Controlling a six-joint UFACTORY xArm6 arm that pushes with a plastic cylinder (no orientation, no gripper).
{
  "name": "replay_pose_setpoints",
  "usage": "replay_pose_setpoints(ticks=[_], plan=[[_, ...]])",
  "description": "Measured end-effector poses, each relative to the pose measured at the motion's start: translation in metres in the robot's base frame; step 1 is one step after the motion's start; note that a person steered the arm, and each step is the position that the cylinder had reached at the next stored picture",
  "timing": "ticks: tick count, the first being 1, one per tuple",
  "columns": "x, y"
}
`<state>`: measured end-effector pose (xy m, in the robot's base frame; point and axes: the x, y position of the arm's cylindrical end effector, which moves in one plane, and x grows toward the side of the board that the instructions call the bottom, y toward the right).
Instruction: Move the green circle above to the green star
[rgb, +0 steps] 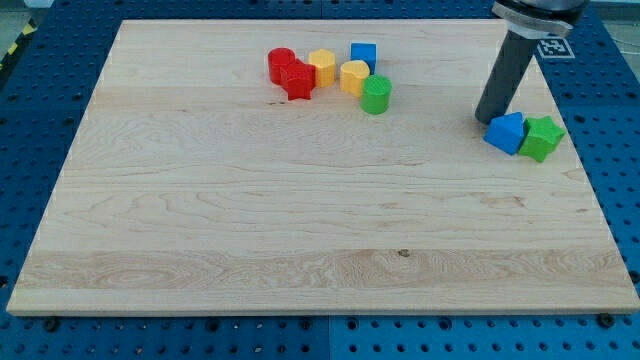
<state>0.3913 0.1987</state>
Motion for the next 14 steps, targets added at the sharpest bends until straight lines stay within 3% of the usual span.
replay_pose_setpoints(ticks=[3,4,5,8,11,12,13,14], plan=[[0.010,-0.105],[0.007,-0.167],[-0.013,-0.182],[-0.047,-0.159],[-0.047,-0.074],[-0.033,-0.093],[0.008,-0.097],[0.001,-0.070]])
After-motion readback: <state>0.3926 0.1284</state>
